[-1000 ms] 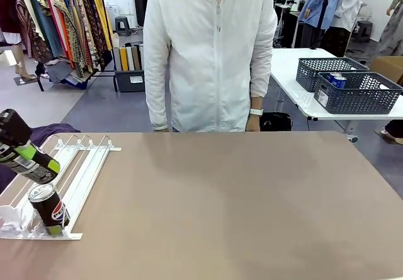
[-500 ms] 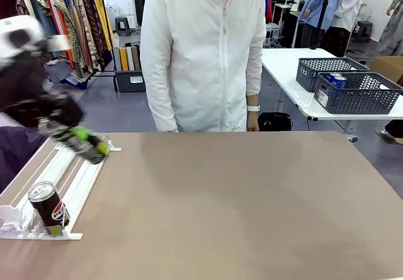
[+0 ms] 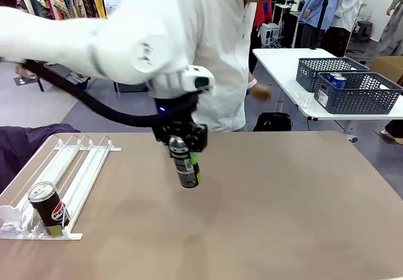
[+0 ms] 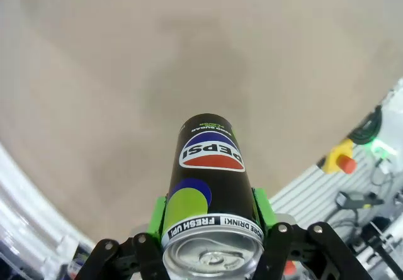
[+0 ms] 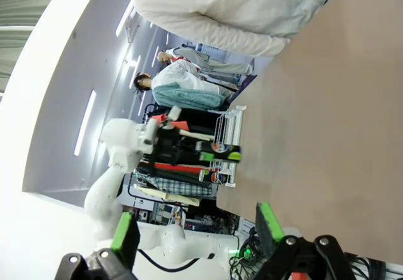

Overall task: Retrieve and store the cans from the dispenser.
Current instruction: Pick up one can from the Automatic Can Dispenser and place it in the middle of the table.

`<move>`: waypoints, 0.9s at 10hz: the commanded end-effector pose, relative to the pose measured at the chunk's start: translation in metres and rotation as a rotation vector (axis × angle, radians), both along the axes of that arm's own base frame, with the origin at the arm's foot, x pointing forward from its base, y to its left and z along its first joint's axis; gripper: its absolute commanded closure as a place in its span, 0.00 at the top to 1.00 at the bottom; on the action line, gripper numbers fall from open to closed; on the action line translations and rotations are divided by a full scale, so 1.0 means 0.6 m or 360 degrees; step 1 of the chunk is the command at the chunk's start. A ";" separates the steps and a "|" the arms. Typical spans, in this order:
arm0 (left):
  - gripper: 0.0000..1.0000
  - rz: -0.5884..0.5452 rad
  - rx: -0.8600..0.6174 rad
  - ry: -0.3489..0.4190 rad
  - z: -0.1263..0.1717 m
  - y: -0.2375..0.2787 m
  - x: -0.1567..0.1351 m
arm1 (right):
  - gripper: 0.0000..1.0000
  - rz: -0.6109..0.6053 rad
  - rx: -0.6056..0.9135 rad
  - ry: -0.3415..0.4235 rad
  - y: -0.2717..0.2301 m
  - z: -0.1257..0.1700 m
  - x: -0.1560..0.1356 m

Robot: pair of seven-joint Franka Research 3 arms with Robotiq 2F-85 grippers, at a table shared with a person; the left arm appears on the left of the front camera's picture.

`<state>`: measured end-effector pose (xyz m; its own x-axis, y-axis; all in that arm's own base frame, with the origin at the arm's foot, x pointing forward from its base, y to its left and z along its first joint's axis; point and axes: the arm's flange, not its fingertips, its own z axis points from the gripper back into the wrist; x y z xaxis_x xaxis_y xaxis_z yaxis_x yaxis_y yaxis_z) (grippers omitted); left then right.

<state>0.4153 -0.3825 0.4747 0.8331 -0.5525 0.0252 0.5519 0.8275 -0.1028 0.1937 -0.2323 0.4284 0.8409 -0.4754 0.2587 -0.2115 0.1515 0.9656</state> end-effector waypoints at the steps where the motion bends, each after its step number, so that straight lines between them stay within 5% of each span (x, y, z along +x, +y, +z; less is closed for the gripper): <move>1: 0.00 0.0025 0.0094 0.0043 -0.026 -0.048 0.031 | 1.00 -0.0016 0.0009 -0.0051 0.002 0.005 0.004; 4: 0.00 0.0010 0.0132 0.0020 -0.099 -0.095 0.025 | 1.00 -0.0016 0.0009 -0.0051 0.002 0.005 0.004; 8: 0.04 -0.0010 0.0243 0.0051 -0.133 -0.106 0.026 | 1.00 -0.0016 0.0009 -0.0051 0.002 0.005 0.004; 9: 0.53 -0.0005 0.0235 0.0044 -0.133 -0.105 0.026 | 1.00 -0.0016 0.0009 -0.0051 0.002 0.005 0.004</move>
<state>0.4284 -0.4440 0.3880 0.8158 -0.5716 -0.0883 0.5715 0.8201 -0.0289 0.1936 -0.2324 0.4284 0.8409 -0.4753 0.2586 -0.2114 0.1513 0.9656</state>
